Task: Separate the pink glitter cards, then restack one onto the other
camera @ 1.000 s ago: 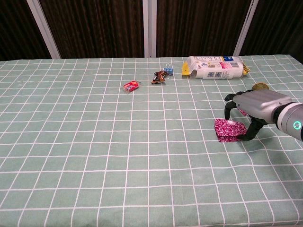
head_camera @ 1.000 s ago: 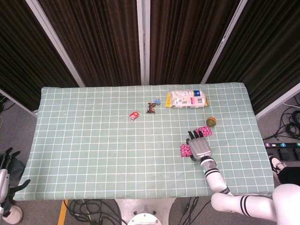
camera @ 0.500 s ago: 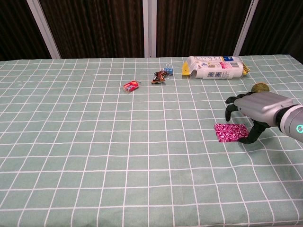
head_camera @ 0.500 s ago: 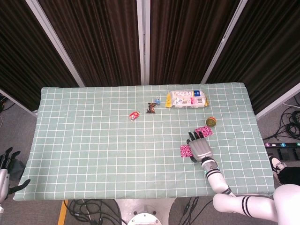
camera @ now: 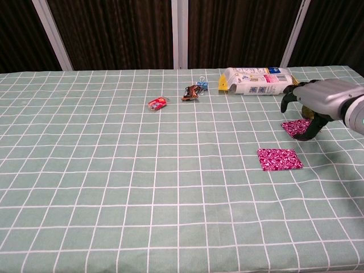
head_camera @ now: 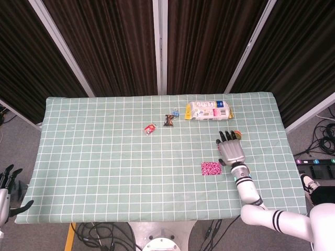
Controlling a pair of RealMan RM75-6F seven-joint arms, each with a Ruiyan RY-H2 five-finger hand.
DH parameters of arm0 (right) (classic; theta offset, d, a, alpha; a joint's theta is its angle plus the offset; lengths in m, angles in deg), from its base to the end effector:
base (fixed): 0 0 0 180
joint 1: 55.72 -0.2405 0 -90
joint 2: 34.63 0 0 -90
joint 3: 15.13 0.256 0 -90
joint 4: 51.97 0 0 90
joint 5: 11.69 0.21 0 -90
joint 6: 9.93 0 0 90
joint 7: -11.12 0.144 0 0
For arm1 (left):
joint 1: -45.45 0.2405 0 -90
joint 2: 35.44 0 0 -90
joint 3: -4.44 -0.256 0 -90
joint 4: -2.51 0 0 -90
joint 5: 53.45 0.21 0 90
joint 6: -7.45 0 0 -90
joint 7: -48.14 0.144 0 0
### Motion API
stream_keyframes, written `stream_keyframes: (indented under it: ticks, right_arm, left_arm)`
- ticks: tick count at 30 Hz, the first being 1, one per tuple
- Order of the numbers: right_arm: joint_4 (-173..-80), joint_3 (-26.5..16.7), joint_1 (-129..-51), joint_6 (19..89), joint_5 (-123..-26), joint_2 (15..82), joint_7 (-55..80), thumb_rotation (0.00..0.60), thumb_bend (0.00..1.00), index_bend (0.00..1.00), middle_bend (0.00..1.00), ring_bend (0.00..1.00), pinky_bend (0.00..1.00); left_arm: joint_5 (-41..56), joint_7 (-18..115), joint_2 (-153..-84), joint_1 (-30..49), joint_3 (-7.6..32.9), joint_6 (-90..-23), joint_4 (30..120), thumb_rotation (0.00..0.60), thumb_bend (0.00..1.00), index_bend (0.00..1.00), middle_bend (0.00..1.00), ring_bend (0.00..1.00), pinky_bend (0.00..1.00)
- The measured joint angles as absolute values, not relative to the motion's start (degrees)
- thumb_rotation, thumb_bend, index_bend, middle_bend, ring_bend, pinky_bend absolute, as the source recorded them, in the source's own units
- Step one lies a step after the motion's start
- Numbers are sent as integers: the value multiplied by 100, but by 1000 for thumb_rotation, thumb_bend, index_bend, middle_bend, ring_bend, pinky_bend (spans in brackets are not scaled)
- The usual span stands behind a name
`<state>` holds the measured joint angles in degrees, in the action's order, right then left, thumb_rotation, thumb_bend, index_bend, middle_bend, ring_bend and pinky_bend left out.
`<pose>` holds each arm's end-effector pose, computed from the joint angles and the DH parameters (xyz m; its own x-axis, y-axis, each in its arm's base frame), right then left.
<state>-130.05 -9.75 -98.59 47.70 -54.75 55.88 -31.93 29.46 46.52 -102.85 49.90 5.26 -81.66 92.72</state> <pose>-0.2201 -0.3507 -0.0167 0.7011 -0.3171 0.6387 -0.7052 -0.1759 0.6868 -0.3431 0.1196 0.1513 0.3520 0.0250 0.9357 0.9163 0.1950 -0.3499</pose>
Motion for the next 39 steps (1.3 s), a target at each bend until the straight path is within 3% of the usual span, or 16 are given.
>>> stream_keyframes:
  ticks: [16, 39]
  right_arm:
    - [-11172, -988, -10216, 3948, -5372, 6374, -3493, 518, 176, 266, 31, 0, 0]
    - [-10773, -1078, -10062, 3791, -5629, 6541, -3548, 522, 174, 272, 31, 0, 0]
  left_arm:
    - [2913, 4725, -10197, 5002, 515, -8139, 9404, 600, 57, 197, 154, 133, 137]
    - [2959, 4539, -10154, 5016, 468, -8101, 9410, 600, 57, 197, 154, 133, 137]
